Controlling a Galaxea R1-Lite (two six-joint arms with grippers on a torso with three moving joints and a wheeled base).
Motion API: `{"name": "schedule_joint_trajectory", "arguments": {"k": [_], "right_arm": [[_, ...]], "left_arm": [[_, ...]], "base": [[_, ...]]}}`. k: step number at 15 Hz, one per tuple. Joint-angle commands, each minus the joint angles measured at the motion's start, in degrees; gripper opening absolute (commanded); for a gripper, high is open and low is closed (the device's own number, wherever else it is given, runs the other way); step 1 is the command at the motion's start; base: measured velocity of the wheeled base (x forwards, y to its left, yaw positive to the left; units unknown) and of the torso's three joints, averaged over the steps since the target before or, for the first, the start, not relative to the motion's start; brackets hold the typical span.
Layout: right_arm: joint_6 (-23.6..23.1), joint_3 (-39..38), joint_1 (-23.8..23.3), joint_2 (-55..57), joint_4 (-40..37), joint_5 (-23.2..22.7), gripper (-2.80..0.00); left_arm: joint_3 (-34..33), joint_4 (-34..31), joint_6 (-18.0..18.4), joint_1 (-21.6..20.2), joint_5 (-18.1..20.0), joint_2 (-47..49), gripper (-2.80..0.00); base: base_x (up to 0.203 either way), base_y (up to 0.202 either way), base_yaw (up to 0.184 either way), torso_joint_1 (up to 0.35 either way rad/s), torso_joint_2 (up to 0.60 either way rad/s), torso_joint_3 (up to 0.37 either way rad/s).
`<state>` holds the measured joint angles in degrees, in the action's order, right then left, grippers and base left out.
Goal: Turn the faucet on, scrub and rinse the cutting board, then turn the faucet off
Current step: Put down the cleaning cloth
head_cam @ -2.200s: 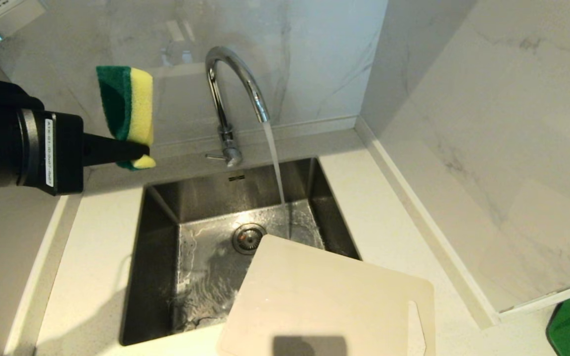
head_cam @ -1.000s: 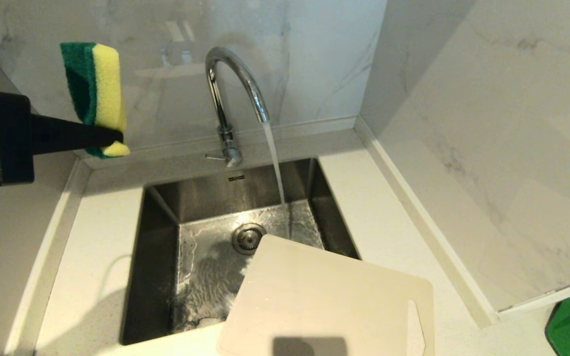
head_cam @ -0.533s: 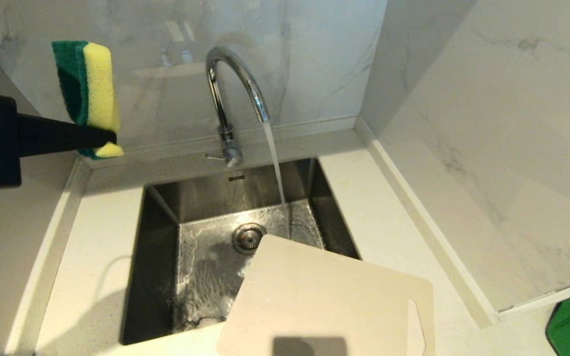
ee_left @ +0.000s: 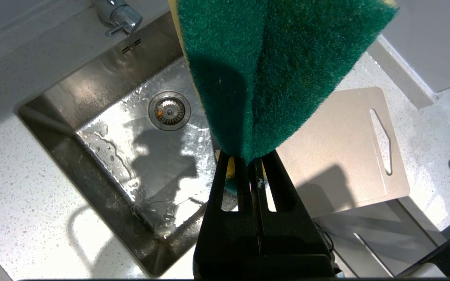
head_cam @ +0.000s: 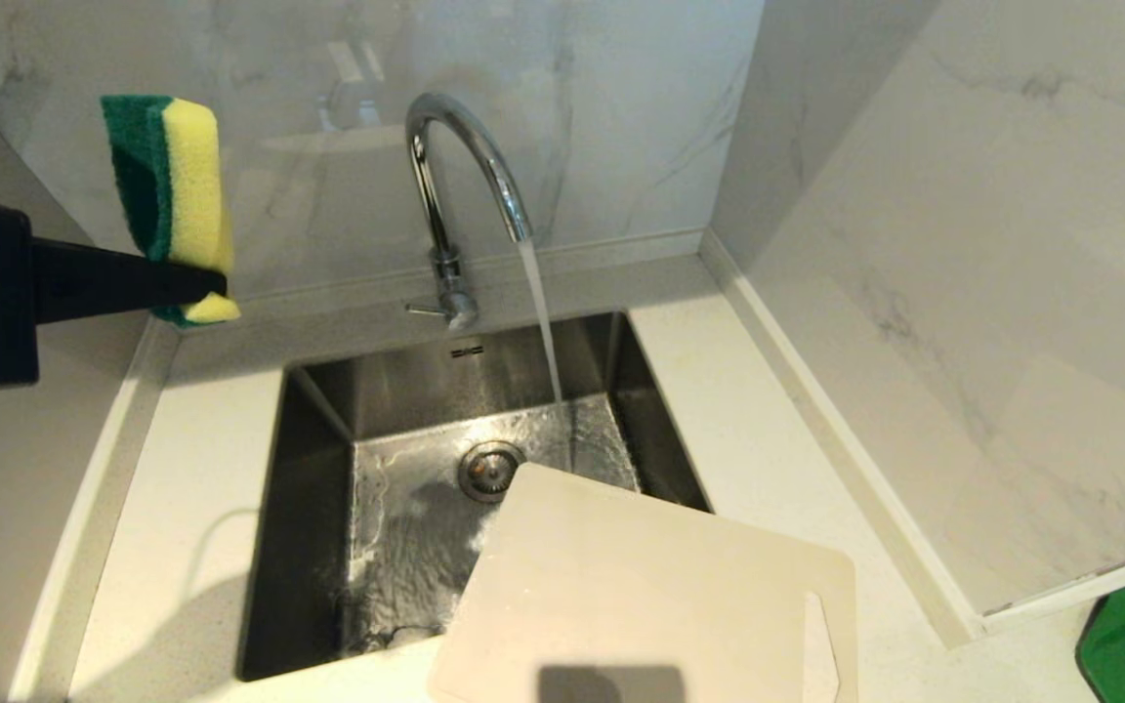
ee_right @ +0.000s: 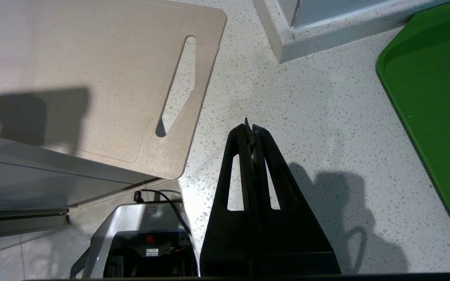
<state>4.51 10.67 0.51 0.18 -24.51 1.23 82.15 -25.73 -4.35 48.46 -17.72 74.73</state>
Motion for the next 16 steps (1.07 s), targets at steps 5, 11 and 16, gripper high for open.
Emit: {"name": "schedule_joint_trajectory", "arguments": {"k": [5,11,16], "right_arm": [[-0.02,-0.03,0.02,-0.09,-0.54,0.00,-2.80],[-0.02,-0.03,0.02,-0.09,-0.54,0.00,-2.80],[-0.02,-0.03,0.02,-0.09,-0.54,0.00,-2.80]], "left_arm": [[-0.50,-0.19,0.05,-0.03,-0.04,2.62,-2.80],[-0.03,-0.05,0.52,0.06,-0.21,5.28,-2.80],[5.30,0.00,3.03,-0.03,0.05,9.87,-2.80]], "base": [[0.000,0.000,0.000,0.000,0.00,0.000],[0.000,0.000,0.000,0.000,0.00,0.000],[0.000,0.000,0.000,0.000,0.00,0.000]]}}
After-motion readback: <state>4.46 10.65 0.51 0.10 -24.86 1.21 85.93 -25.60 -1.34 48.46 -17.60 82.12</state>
